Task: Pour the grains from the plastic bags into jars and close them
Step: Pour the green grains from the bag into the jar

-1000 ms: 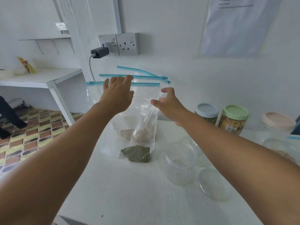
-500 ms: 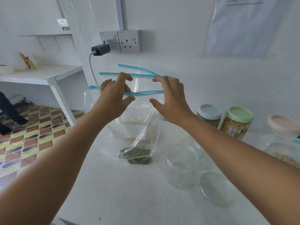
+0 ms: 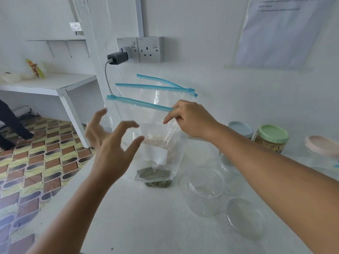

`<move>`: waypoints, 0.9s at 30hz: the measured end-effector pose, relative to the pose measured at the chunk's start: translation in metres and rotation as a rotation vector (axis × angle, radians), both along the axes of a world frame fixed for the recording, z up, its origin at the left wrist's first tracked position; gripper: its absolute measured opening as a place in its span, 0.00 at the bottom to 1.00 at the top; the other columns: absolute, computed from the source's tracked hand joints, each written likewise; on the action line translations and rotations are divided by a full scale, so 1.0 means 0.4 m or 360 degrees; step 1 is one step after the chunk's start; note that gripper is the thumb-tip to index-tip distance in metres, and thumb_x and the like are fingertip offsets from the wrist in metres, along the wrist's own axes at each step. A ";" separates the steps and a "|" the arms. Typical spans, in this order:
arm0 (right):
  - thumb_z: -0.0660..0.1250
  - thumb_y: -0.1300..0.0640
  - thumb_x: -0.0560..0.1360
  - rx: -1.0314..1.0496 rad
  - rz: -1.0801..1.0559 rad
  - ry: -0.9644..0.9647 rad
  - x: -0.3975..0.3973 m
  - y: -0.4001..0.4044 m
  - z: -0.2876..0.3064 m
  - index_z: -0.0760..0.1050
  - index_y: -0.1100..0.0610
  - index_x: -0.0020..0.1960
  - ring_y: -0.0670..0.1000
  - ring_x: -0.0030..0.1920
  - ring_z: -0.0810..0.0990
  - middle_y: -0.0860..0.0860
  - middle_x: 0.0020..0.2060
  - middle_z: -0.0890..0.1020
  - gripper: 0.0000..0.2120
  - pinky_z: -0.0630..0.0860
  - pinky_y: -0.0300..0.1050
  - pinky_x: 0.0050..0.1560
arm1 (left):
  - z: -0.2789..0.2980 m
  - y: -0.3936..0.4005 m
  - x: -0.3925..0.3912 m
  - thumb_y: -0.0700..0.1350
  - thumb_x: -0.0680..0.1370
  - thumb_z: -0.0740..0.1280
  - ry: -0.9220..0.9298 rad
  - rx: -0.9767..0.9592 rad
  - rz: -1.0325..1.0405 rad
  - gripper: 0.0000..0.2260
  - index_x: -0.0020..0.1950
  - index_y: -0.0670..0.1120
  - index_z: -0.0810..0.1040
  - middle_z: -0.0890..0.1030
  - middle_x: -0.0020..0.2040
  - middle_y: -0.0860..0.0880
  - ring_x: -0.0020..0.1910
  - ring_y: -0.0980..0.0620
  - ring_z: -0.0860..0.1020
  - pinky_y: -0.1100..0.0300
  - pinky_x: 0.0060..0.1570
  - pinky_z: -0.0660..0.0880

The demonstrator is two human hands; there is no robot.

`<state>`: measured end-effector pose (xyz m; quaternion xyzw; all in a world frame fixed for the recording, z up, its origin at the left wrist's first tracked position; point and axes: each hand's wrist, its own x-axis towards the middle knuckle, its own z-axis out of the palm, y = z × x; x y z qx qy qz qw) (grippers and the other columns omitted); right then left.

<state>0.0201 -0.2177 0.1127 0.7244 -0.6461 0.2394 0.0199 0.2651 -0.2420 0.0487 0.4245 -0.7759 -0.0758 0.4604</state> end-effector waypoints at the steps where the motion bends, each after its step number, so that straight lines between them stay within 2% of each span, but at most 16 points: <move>1: 0.61 0.62 0.84 0.0008 0.0004 0.0005 -0.003 0.000 0.003 0.86 0.42 0.55 0.48 0.54 0.79 0.45 0.59 0.80 0.20 0.73 0.53 0.65 | -0.033 0.016 0.016 0.54 0.75 0.76 0.0114 0.0148 0.0017 0.11 0.55 0.61 0.81 0.53 0.80 0.45 0.80 0.41 0.46 0.44 0.76 0.45; 5: 0.61 0.57 0.82 0.0138 0.0021 0.0130 0.008 0.007 0.034 0.85 0.37 0.54 0.43 0.53 0.75 0.40 0.55 0.78 0.18 0.63 0.52 0.71 | -0.148 0.049 0.055 0.59 0.74 0.74 0.0463 0.0786 0.0045 0.06 0.49 0.69 0.82 0.55 0.80 0.48 0.81 0.44 0.50 0.35 0.76 0.54; 7: 0.62 0.53 0.81 0.0229 0.0029 0.0197 0.021 0.011 0.054 0.84 0.36 0.55 0.42 0.53 0.74 0.38 0.54 0.77 0.15 0.59 0.51 0.71 | -0.196 0.043 0.058 0.59 0.76 0.73 0.0552 0.1065 0.0023 0.06 0.51 0.68 0.84 0.61 0.80 0.46 0.81 0.45 0.54 0.35 0.77 0.56; 9: 0.63 0.52 0.81 0.0313 0.0040 0.0254 0.036 0.012 0.069 0.84 0.35 0.53 0.42 0.53 0.75 0.38 0.54 0.79 0.14 0.58 0.49 0.67 | -0.239 0.023 0.054 0.53 0.79 0.73 0.0750 0.1226 -0.0179 0.05 0.52 0.61 0.87 0.79 0.70 0.51 0.77 0.47 0.67 0.43 0.73 0.66; 11: 0.63 0.53 0.80 0.0367 0.0040 0.0279 0.052 0.012 0.075 0.84 0.36 0.51 0.42 0.51 0.77 0.40 0.48 0.82 0.15 0.57 0.48 0.65 | -0.253 0.002 0.042 0.46 0.80 0.73 0.0849 0.1333 -0.0322 0.05 0.51 0.54 0.89 0.87 0.56 0.55 0.66 0.52 0.78 0.56 0.61 0.73; 14: 0.64 0.53 0.80 0.0435 0.0021 0.0324 0.067 0.016 0.075 0.84 0.35 0.50 0.43 0.51 0.79 0.42 0.39 0.81 0.15 0.55 0.51 0.70 | -0.255 -0.039 0.024 0.44 0.79 0.75 0.0887 0.1326 -0.0184 0.06 0.49 0.55 0.88 0.87 0.50 0.58 0.60 0.51 0.81 0.59 0.54 0.75; 15: 0.65 0.52 0.79 0.0448 0.0035 0.0337 0.071 0.020 0.078 0.84 0.35 0.50 0.43 0.52 0.78 0.41 0.40 0.80 0.13 0.54 0.52 0.73 | -0.257 -0.052 0.019 0.44 0.79 0.75 0.0886 0.1316 -0.0156 0.06 0.48 0.57 0.88 0.87 0.50 0.58 0.60 0.50 0.81 0.58 0.53 0.75; 17: 0.67 0.50 0.79 0.0444 0.0079 0.0368 0.083 0.026 0.085 0.84 0.33 0.52 0.41 0.55 0.75 0.38 0.52 0.75 0.12 0.53 0.56 0.76 | -0.256 -0.072 0.007 0.46 0.79 0.75 0.0865 0.1312 -0.0153 0.06 0.48 0.59 0.87 0.86 0.51 0.59 0.60 0.50 0.80 0.55 0.55 0.75; 19: 0.67 0.50 0.78 0.0422 0.0131 0.0408 0.101 0.032 0.095 0.83 0.33 0.53 0.40 0.55 0.73 0.40 0.59 0.73 0.12 0.54 0.58 0.77 | -0.251 -0.082 -0.005 0.47 0.79 0.75 0.0824 0.1298 -0.0170 0.05 0.48 0.59 0.87 0.86 0.50 0.60 0.60 0.52 0.80 0.55 0.57 0.73; 20: 0.67 0.51 0.79 0.0432 0.0165 0.0395 0.111 0.032 0.100 0.83 0.33 0.54 0.41 0.54 0.74 0.40 0.59 0.75 0.13 0.62 0.55 0.74 | -0.250 -0.084 -0.011 0.48 0.79 0.75 0.0796 0.1291 -0.0181 0.05 0.48 0.59 0.87 0.86 0.51 0.60 0.60 0.52 0.79 0.54 0.58 0.73; 21: 0.66 0.52 0.79 0.0460 0.0195 0.0362 0.123 0.032 0.106 0.83 0.34 0.56 0.42 0.52 0.77 0.40 0.58 0.78 0.14 0.71 0.50 0.67 | -0.253 -0.087 -0.013 0.50 0.79 0.75 0.0765 0.1291 -0.0169 0.04 0.49 0.60 0.87 0.85 0.53 0.59 0.61 0.52 0.79 0.53 0.59 0.74; 22: 0.65 0.53 0.80 0.0483 0.0207 0.0339 0.134 0.028 0.107 0.83 0.35 0.57 0.43 0.49 0.79 0.39 0.55 0.81 0.15 0.77 0.47 0.57 | -0.258 -0.087 -0.012 0.52 0.78 0.75 0.0726 0.1303 -0.0136 0.03 0.50 0.62 0.87 0.85 0.55 0.57 0.62 0.50 0.78 0.51 0.62 0.74; 24: 0.64 0.55 0.81 0.0448 0.0179 0.0364 0.146 0.018 0.101 0.84 0.36 0.58 0.44 0.43 0.79 0.41 0.51 0.83 0.17 0.76 0.45 0.47 | -0.280 -0.082 -0.004 0.59 0.75 0.74 0.0675 0.1359 -0.0032 0.07 0.52 0.67 0.85 0.81 0.62 0.53 0.65 0.46 0.76 0.46 0.66 0.75; 25: 0.63 0.56 0.81 0.0401 0.0153 0.0371 0.145 0.011 0.094 0.84 0.37 0.58 0.44 0.44 0.79 0.42 0.52 0.82 0.17 0.75 0.45 0.46 | -0.288 -0.069 0.000 0.61 0.75 0.73 0.0683 0.1395 -0.0001 0.08 0.54 0.68 0.85 0.78 0.65 0.51 0.67 0.44 0.75 0.43 0.68 0.74; 27: 0.61 0.57 0.81 0.0296 0.0096 0.0331 0.130 0.001 0.079 0.84 0.38 0.58 0.48 0.50 0.79 0.42 0.54 0.78 0.18 0.73 0.46 0.48 | -0.299 -0.023 0.004 0.56 0.79 0.72 0.0842 0.1444 -0.0043 0.07 0.55 0.67 0.85 0.77 0.68 0.49 0.69 0.45 0.74 0.44 0.71 0.70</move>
